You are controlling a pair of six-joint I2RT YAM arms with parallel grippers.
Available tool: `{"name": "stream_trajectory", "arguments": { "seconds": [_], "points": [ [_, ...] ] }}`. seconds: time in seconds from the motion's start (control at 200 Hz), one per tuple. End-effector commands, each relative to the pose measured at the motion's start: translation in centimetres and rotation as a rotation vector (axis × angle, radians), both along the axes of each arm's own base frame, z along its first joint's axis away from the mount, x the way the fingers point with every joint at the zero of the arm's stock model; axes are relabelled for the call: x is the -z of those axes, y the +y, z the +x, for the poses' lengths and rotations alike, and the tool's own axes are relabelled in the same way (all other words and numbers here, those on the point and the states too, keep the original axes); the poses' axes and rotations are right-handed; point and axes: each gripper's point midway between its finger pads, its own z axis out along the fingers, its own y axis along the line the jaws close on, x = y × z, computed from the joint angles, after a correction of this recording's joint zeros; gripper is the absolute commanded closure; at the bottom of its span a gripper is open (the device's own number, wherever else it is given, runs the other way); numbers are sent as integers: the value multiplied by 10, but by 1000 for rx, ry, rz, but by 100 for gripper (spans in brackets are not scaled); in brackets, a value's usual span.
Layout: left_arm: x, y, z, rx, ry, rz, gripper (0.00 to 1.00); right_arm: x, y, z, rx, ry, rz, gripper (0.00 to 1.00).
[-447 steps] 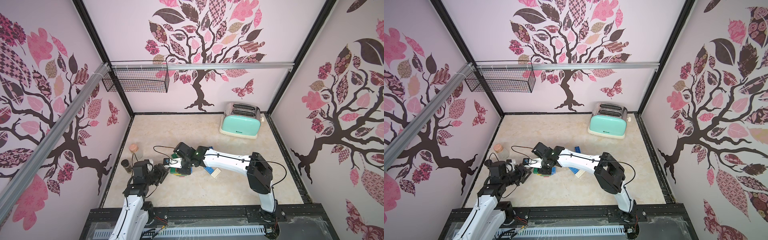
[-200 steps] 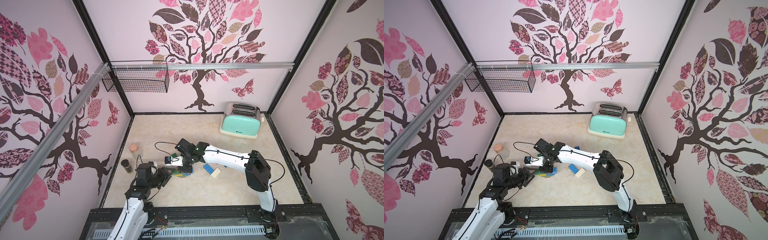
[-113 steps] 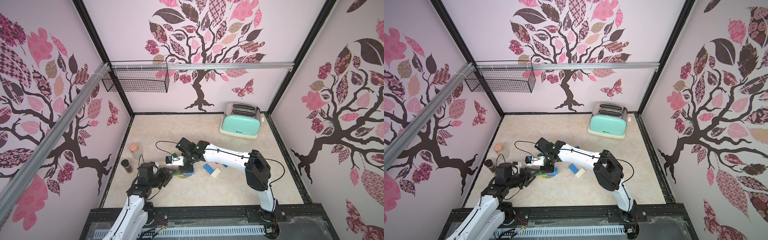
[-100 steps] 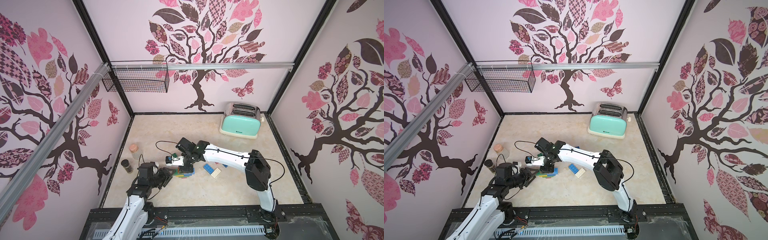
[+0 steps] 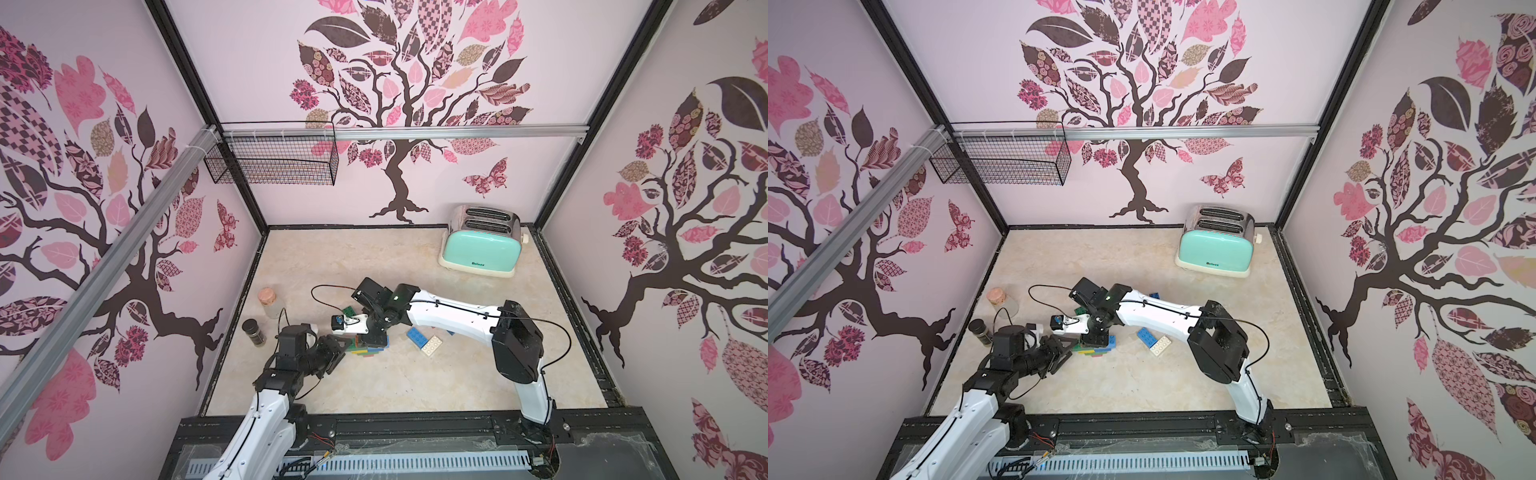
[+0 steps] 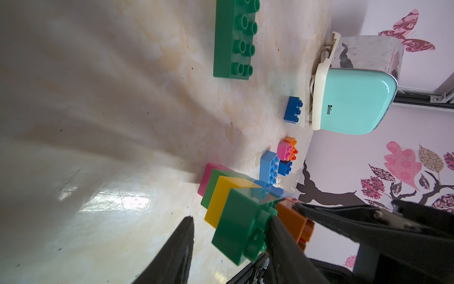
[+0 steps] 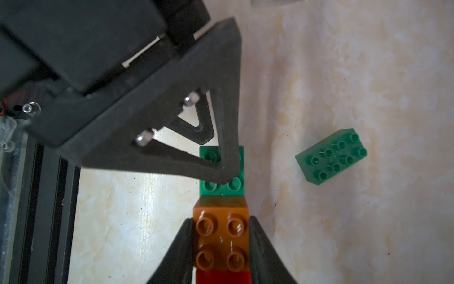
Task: Assemble a heart with lego
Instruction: Assemble the lego brick with the lego brick.
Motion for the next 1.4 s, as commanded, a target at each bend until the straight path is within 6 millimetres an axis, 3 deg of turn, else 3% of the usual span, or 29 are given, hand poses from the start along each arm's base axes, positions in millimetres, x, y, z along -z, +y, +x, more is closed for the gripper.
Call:
{"name": "stream_trajectory", "arguments": {
  "seconds": [0.0, 0.22, 0.47, 0.715, 0.945, 1.396],
  "points": [
    [2, 2, 0, -2, -8, 17, 49, 59, -45, -16, -3, 71, -247, 66],
    [3, 2, 0, -3, -5, 21, 49, 64, -54, -21, -25, 80, -272, 65],
    [-5, 2, 3, -1, -30, 23, 49, 38, -37, -18, -24, 99, -162, 64],
    [-21, 5, 8, -18, -62, 30, 49, 16, -27, -13, -13, 91, -112, 57],
    [-22, 7, 8, -22, -61, 36, 49, 0, -20, -10, -14, 83, -62, 51],
    [-28, 18, 11, -54, -70, 33, 49, 20, -29, 0, -10, 124, -91, 51]
  ]
}}
